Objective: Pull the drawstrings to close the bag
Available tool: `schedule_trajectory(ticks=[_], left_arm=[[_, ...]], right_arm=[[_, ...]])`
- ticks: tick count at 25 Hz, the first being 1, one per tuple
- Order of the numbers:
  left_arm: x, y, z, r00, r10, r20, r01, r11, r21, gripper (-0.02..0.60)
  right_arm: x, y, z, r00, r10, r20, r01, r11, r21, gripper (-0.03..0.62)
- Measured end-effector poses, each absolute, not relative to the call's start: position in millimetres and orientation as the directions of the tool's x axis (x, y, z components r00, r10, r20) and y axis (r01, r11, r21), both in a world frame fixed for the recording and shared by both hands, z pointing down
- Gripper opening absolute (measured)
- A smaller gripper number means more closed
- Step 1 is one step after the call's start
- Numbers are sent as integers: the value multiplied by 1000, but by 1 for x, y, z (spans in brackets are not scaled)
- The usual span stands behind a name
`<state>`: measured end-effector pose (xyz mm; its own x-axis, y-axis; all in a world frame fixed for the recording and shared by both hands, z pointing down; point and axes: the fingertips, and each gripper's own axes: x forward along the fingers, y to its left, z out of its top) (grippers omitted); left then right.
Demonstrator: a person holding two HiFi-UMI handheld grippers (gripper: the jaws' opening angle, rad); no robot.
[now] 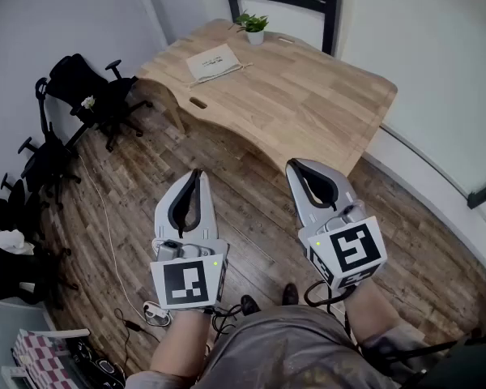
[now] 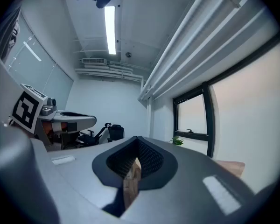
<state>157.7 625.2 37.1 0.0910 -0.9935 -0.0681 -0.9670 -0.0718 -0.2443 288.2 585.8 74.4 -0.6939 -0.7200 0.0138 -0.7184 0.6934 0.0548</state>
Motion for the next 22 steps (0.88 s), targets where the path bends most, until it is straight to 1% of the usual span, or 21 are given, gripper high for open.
schedule_trajectory(ticks=[7, 12, 16, 22], left_arm=[[174, 614, 39, 71, -995, -72, -971, -53, -234, 0], [176, 609, 48, 53, -997, -54, -972, -39, -232, 0], [162, 599, 53, 33, -999, -43, -975, -23, -220, 0], [128, 566, 73, 34, -999, -32, -981, -27, -191, 0]], right_arm=[[304, 570, 76, -714, -700, 8, -699, 714, 49, 28], [304, 561, 89, -727, -686, 34, -686, 727, 29, 28], [291, 550, 89, -742, -670, 9, -670, 742, 15, 28], [259, 520, 108, -748, -662, 36, -663, 749, 9, 31]])
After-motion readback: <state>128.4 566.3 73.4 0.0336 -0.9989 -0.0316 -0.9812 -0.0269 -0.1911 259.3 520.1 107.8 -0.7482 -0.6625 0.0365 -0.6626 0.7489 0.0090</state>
